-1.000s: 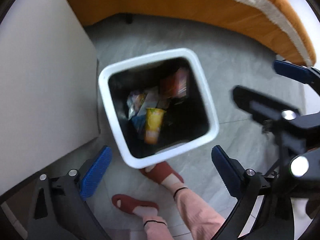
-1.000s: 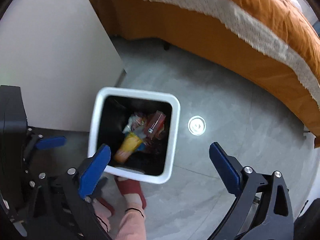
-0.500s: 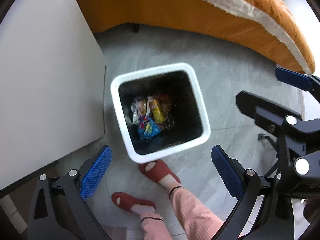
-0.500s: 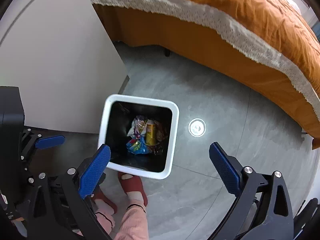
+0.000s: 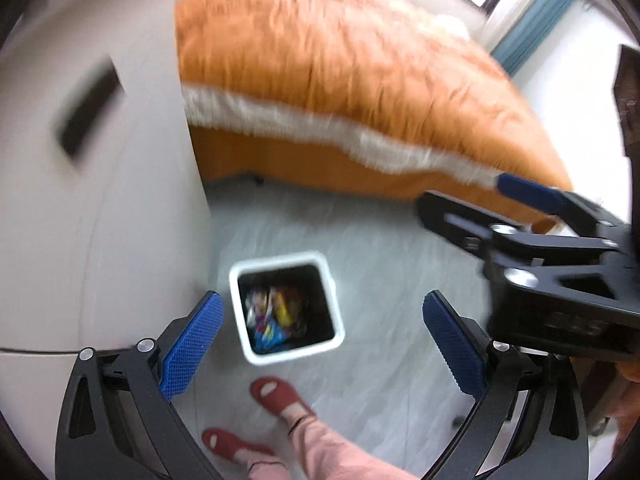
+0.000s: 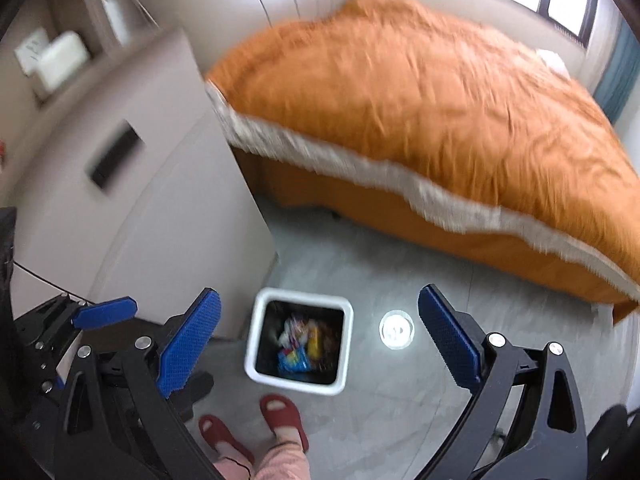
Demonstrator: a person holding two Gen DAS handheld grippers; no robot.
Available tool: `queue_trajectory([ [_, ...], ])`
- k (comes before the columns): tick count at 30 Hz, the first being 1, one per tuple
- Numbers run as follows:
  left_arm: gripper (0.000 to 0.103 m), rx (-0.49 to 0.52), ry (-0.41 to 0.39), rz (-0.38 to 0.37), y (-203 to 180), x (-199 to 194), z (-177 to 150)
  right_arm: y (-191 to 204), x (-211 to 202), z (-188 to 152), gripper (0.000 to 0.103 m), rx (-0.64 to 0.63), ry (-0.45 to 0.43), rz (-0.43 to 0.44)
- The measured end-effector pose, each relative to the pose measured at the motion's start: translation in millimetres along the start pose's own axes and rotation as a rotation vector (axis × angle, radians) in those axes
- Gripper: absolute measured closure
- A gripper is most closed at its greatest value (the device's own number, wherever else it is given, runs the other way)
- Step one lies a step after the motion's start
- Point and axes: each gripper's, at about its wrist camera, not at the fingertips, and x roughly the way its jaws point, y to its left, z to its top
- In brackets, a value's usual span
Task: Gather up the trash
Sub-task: 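Raise both open tools from the bin back toward the desk, then grasp the green tube with left tool while right tool grasps the red-and-white chip wrapper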
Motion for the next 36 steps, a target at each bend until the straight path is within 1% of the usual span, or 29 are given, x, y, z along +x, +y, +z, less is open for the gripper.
queue_trajectory([
  [3,0.005,-0.014,-0.134,0.002,2,-62,11,17,-36,29,0.004,-0.027,-0.095,0.077],
  [5,0.005,-0.030,-0.226,0.028,10,-103,16,29,-55,44,0.004,-0.047,-0.143,0.126],
  [6,0.005,-0.036,-0.251,0.042,15,-116,18,36,-61,54,0.004,-0.058,-0.163,0.148],
  [7,0.005,-0.042,-0.286,0.064,22,-133,19,50,-71,67,0.004,-0.082,-0.191,0.179],
  [8,0.005,-0.044,-0.306,0.083,28,-144,20,58,-76,72,0.004,-0.094,-0.205,0.194],
  [10,0.005,-0.033,-0.354,0.164,45,-172,20,83,-87,88,0.004,-0.139,-0.239,0.244],
  [12,0.005,-0.030,-0.384,0.230,64,-191,18,107,-93,100,0.004,-0.186,-0.243,0.298],
  [15,0.005,-0.071,-0.404,0.294,101,-216,12,141,-99,110,0.004,-0.256,-0.256,0.351],
  [19,0.005,-0.125,-0.413,0.400,150,-246,6,196,-102,119,0.004,-0.347,-0.241,0.459],
  [21,0.005,-0.152,-0.398,0.449,176,-257,-1,232,-101,121,0.004,-0.411,-0.240,0.492],
  [23,0.005,-0.179,-0.381,0.483,200,-261,-12,258,-99,126,0.004,-0.449,-0.236,0.524],
  [25,0.005,-0.196,-0.361,0.491,220,-263,-19,282,-95,135,0.004,-0.474,-0.229,0.549],
  [26,0.005,-0.198,-0.356,0.490,227,-264,-21,298,-91,140,0.004,-0.494,-0.212,0.573],
  [28,0.005,-0.187,-0.354,0.504,239,-265,-22,325,-83,149,0.004,-0.529,-0.185,0.609],
  [30,0.005,-0.164,-0.363,0.509,245,-267,-22,346,-77,154,0.004,-0.566,-0.153,0.625],
  [32,0.005,-0.153,-0.355,0.491,255,-265,-23,375,-68,159,0.004,-0.617,-0.125,0.648],
  [33,0.005,-0.143,-0.346,0.469,261,-263,-22,386,-64,159,0.004,-0.638,-0.117,0.654],
  [35,0.006,-0.106,-0.325,0.443,271,-256,-18,414,-53,161,0.004,-0.692,-0.099,0.664],
  [36,0.011,-0.092,-0.315,0.432,273,-252,-17,424,-47,162,0.004,-0.712,-0.092,0.667],
])
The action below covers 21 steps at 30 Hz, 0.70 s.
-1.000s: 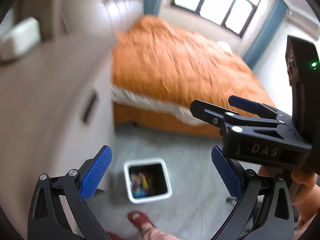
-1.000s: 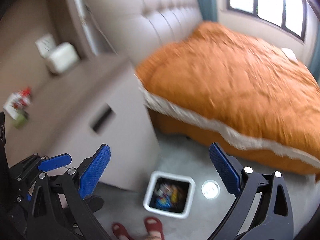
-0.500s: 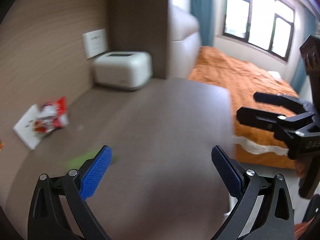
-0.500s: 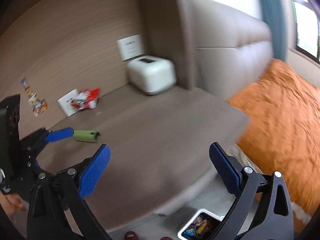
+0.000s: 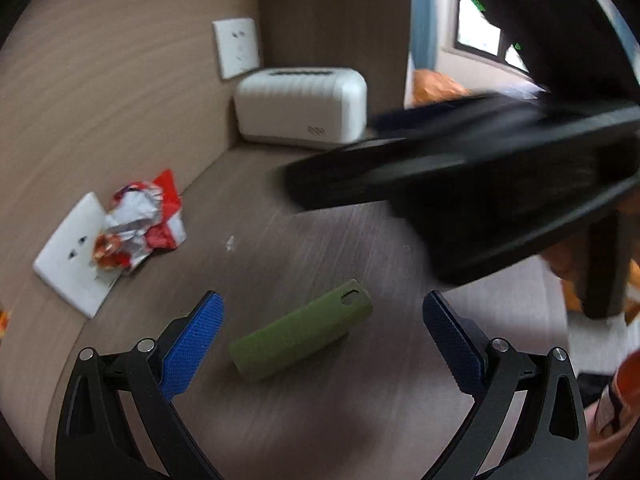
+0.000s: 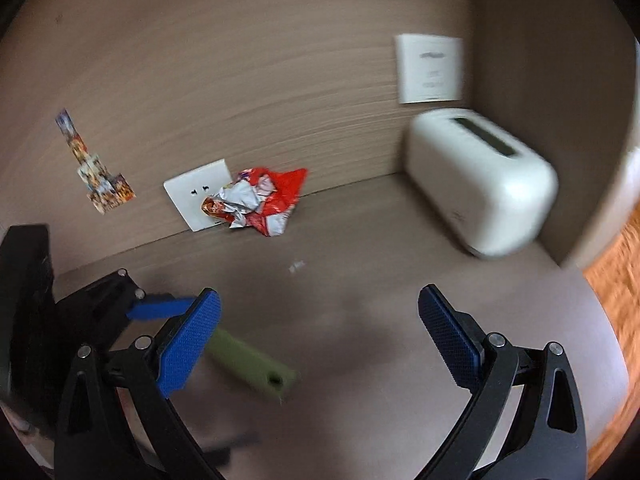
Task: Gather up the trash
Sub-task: 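Grasp the green tube with left tool while right tool grasps the red-and-white chip wrapper, then carry the tube and chip wrapper over the white bin and release both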
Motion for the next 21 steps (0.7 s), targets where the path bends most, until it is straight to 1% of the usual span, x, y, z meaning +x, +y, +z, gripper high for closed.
queue_trajectory([
  [1,0.020,0.008,0.010,-0.016,2,6,0,5,19,9,0.004,-0.024,0.019,0.014],
  [2,0.023,0.007,0.024,-0.039,6,13,0,8,30,14,0.004,-0.035,0.031,0.020],
  [4,0.034,-0.003,0.051,-0.090,13,22,-1,16,58,26,0.004,-0.069,0.059,0.039],
  [7,0.038,0.021,0.082,-0.134,14,32,-4,25,90,40,0.004,-0.102,0.089,0.069],
  [9,0.038,0.052,0.077,-0.129,13,35,-6,32,110,48,0.004,-0.118,0.117,0.084],
  [11,0.038,0.054,0.082,-0.144,14,37,-5,39,130,56,0.004,-0.134,0.137,0.094],
  [12,0.042,0.058,0.085,-0.147,14,38,-5,43,140,59,0.004,-0.148,0.149,0.101],
  [13,0.048,0.066,0.093,-0.148,15,42,-4,46,145,61,0.004,-0.161,0.159,0.105],
  [14,0.050,0.079,0.105,-0.144,14,45,-6,50,151,65,0.004,-0.182,0.177,0.101],
  [16,0.057,0.106,0.089,-0.135,14,47,-7,54,154,72,0.004,-0.198,0.158,0.102],
  [17,0.059,0.100,0.089,-0.140,15,47,-7,55,154,75,0.005,-0.196,0.144,0.113],
  [18,0.066,0.095,0.085,-0.133,16,47,-7,56,155,78,0.007,-0.193,0.140,0.115],
  [19,0.074,0.090,0.083,-0.129,18,48,-7,57,156,80,0.017,-0.191,0.138,0.120],
  [20,0.076,0.077,0.081,-0.124,20,47,-7,57,156,82,0.022,-0.186,0.141,0.133],
  [21,0.078,0.056,0.081,-0.125,23,47,-7,57,155,82,0.031,-0.183,0.136,0.142],
])
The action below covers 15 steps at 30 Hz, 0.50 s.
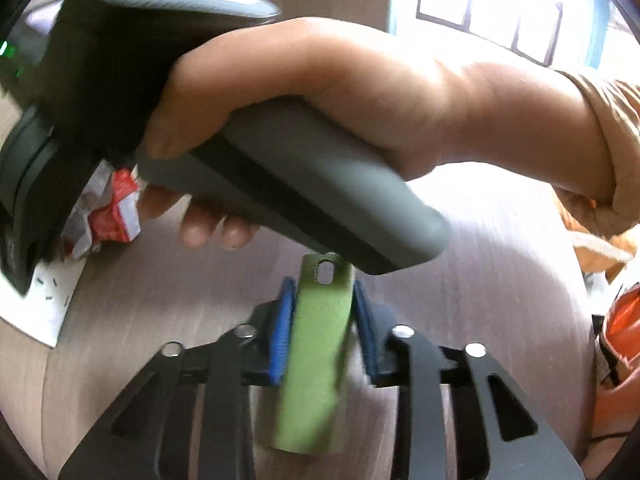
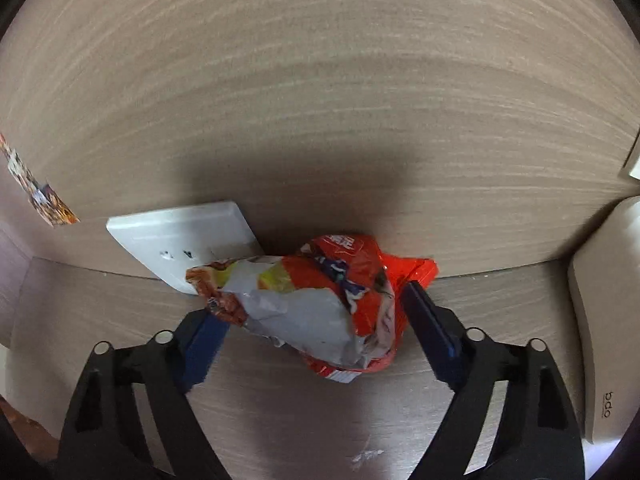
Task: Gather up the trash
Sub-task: 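Carry the tube and chip wrapper over the white bin and release both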
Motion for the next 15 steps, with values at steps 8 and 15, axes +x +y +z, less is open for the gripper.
queue_trajectory([
  [8,0.078,-0.102,-0.001,0.008,4,-8,-11,-12,-44,-20,0.040,0.089,-0.050,0.018],
  [15,0.078,-0.191,-0.052,0.031,4,-34,-13,-38,-114,-58,0.040,0.239,-0.137,-0.017],
])
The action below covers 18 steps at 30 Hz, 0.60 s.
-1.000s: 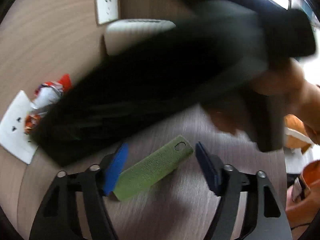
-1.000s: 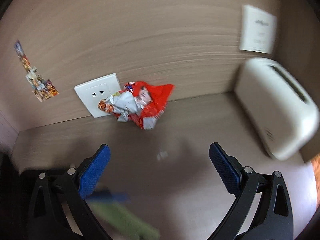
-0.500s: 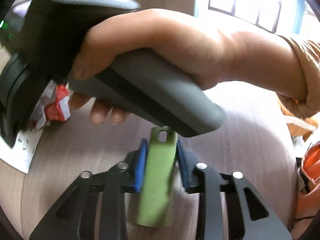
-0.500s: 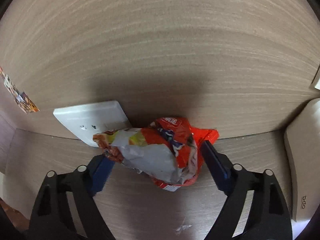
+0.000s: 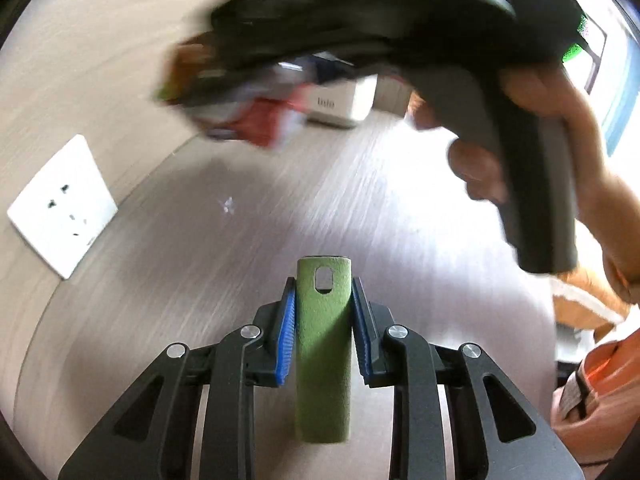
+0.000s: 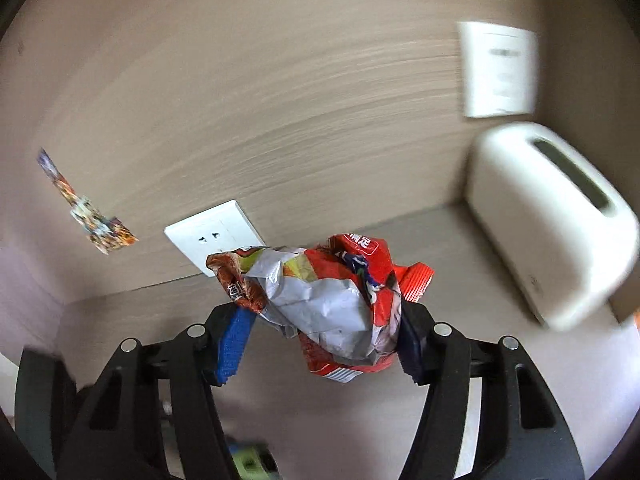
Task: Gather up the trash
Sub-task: 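Carry the tube and chip wrapper over the white bin and release both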
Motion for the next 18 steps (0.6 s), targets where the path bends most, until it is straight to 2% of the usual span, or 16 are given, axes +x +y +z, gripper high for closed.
queue_trajectory([
  [6,0.078,-0.034,-0.056,0.026,-15,-37,-10,-20,-68,-42,0.040,0.090,-0.054,-0.085],
  [11,0.078,0.001,-0.063,0.042,-46,-46,-6,-31,-123,-93,0.040,0.149,-0.077,-0.185],
  [15,0.078,0.054,-0.058,0.007,-88,-54,-1,-37,-155,-131,0.040,0.198,-0.083,-0.260],
  [18,0.078,0.107,-0.046,-0.031,-118,-45,0,-46,-184,-157,0.040,0.242,-0.088,-0.320],
])
